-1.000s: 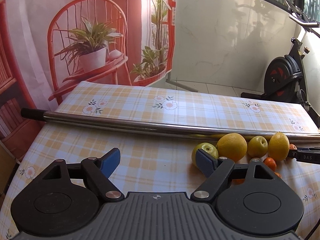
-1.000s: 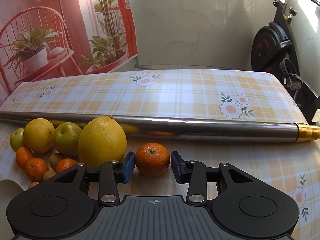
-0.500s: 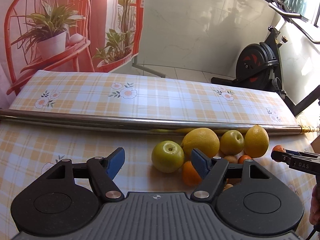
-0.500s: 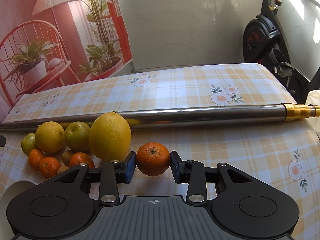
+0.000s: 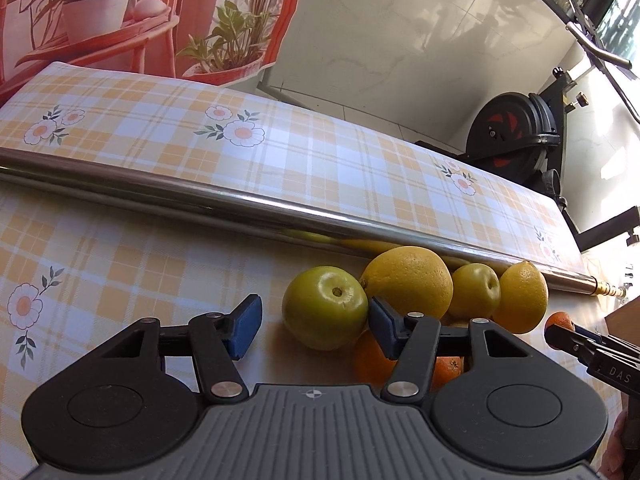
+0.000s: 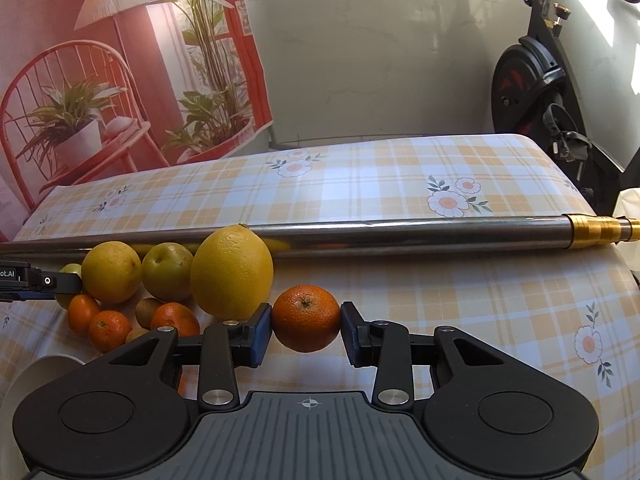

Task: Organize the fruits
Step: 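Grasp the green apple with the left tool while the right tool lifts the mandarin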

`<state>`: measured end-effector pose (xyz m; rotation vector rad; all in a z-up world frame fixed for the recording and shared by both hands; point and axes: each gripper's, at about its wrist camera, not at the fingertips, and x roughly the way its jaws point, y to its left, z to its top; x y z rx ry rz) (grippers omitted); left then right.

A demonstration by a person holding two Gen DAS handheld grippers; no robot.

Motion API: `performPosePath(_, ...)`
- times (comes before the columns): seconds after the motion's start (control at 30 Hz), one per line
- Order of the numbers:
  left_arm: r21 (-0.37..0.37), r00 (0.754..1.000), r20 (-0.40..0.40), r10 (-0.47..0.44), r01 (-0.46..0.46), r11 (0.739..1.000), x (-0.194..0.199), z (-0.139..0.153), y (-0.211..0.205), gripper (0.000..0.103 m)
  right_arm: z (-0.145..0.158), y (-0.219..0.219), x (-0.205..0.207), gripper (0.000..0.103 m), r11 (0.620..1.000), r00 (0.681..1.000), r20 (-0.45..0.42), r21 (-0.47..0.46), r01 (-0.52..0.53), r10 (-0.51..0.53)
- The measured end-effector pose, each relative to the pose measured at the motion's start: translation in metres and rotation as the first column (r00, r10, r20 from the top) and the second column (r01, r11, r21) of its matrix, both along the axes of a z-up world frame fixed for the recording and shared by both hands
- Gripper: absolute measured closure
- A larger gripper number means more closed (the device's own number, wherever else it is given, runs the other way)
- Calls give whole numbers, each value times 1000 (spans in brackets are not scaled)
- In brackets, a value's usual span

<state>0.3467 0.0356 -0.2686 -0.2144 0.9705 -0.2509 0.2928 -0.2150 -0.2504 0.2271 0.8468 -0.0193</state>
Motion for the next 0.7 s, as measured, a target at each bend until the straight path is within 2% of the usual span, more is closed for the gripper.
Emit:
performPosePath(0.07, -17, 1000, 0, -2, 2, 1000, 1, -1, 2, 44, 1, 1, 1, 69, 1000, 1000, -1, 4, -3, 3)
performPosePath(0.1, -31, 1000, 4, -12, 12, 999, 0, -2, 3, 51, 1, 1, 1, 69, 1000, 1000, -2, 6, -4, 4)
performPosePath(0.13, -34, 1000, 7, -22, 22, 999, -2, -2, 3, 53, 1, 2, 1, 69, 1000, 1000, -3, 8, -4, 4)
performPosePath(0.4, -12, 999, 22, -43, 44, 999, -9, 4, 4, 53, 5, 4, -4, 69, 999, 1000, -3, 33, -11, 11)
performPosePath(0.7, 22, 993, 98, -62, 60, 998, -43, 35, 11, 53, 22, 14, -20, 69, 998, 999, 18, 58, -33, 32)
